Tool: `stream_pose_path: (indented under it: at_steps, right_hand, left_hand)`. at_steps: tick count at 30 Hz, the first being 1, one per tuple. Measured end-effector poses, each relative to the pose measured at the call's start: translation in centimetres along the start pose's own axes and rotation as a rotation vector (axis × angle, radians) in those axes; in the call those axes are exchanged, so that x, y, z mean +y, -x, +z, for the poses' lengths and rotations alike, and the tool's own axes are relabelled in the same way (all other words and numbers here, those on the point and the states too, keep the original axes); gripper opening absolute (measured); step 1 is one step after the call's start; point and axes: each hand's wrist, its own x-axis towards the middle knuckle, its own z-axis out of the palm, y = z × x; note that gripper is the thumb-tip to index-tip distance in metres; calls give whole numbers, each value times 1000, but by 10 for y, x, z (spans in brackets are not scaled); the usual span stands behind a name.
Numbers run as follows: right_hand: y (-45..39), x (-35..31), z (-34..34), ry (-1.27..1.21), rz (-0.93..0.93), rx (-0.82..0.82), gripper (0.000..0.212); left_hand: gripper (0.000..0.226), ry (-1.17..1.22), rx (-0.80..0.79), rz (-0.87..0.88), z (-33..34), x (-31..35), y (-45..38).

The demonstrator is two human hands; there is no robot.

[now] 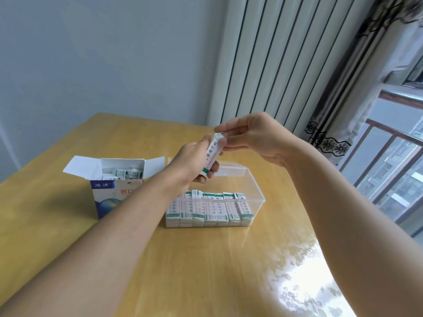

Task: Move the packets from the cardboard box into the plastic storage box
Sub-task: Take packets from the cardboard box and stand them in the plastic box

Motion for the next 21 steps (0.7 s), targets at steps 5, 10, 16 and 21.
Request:
stream_pose_path:
  at_steps: [5,10,16,21]
  right_hand:
    - [-3,10,10,23,33,107,23]
    - [-3,16,13,39,-3,156,16]
    - [-5,17,7,89,56,130,12]
    - [-5,4,-25,351,217,-39,13]
  left_hand:
    - [58,69,80,19,-2,1,0]
    - [59,93,25,-32,-1,-3,-2]
    - [64,0,-16,-26,3,-8,-2]
    - [58,-90,31,51,0,-8,-8]
